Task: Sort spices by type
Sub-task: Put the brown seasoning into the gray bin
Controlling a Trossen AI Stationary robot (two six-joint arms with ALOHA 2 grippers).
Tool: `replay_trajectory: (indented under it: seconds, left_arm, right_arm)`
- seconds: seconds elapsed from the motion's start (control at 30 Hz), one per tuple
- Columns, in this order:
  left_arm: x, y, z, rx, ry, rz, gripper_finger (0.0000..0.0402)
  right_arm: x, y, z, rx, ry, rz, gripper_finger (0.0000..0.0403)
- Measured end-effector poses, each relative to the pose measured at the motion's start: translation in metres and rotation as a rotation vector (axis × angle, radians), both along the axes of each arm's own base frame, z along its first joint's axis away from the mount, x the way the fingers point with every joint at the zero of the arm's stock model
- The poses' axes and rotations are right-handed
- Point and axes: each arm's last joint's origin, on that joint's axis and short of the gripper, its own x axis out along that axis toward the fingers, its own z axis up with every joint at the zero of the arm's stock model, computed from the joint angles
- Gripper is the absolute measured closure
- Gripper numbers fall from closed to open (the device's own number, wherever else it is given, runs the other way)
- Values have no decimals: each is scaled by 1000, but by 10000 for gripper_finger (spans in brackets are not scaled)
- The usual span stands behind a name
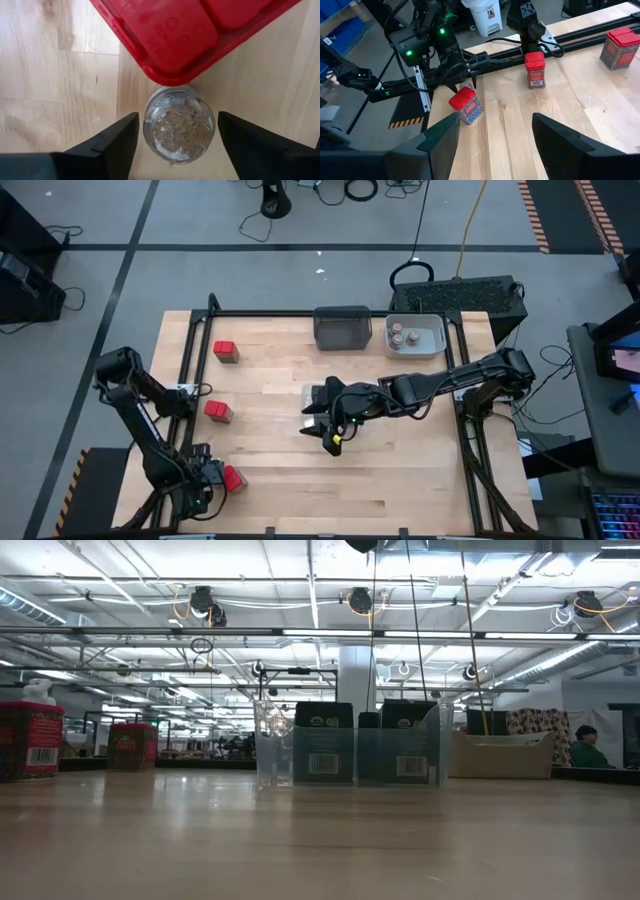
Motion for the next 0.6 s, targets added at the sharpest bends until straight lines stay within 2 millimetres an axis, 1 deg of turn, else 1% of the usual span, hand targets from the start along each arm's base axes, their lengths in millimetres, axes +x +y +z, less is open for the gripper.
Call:
replay_trajectory:
  seconds: [0.2, 0.6]
  left_arm:
    - [0, 0, 0, 8, -16, 2, 165]
    - [1, 0, 0, 10, -20, 4, 172]
  right_arm:
    - [0, 0, 0, -9, -1, 4, 172]
    - [-1, 0, -1, -19, 14, 7, 172]
